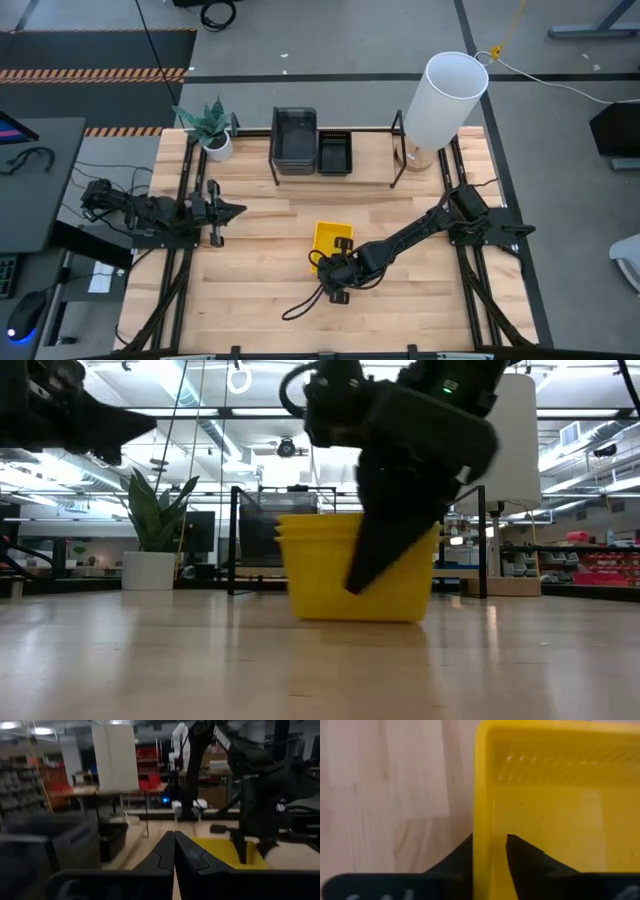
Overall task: Stack baskets on shelf by color
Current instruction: Put the stacked yellow bins on the shelf
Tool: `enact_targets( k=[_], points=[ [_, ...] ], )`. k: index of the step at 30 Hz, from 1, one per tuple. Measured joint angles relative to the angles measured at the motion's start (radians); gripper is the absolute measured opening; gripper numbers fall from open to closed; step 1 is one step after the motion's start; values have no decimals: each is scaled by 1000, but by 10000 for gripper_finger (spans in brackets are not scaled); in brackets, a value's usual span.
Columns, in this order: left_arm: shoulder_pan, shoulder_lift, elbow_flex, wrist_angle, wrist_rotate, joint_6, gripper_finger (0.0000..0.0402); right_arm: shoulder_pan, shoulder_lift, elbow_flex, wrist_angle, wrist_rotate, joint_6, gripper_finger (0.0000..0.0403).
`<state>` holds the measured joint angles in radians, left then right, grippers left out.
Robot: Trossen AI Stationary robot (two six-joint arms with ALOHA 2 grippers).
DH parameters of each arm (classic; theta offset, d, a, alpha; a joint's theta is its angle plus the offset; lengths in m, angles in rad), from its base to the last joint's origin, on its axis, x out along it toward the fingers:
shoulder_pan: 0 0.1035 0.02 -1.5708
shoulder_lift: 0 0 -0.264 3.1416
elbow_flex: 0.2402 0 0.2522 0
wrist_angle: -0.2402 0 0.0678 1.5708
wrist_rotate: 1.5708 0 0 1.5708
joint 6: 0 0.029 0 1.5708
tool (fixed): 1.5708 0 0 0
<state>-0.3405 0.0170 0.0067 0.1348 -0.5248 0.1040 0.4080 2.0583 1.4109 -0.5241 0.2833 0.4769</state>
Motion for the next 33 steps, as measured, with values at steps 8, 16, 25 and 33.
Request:
enact_targets(
  k=[8,16,25,33],
  points=[
    [1,2,0,0,-2,-118,7,0,-17,1,-170,-11,-15,12],
    [1,3,0,17,-2,-119,7,22,-131,-2,-378,-15,-41,9],
    [1,3,0,17,-2,-119,7,25,-337,-1,-587,2,-19,10],
    [0,3,0,17,-2,-119,7,-54,-501,-75,-520,138,-205,10]
  ],
)
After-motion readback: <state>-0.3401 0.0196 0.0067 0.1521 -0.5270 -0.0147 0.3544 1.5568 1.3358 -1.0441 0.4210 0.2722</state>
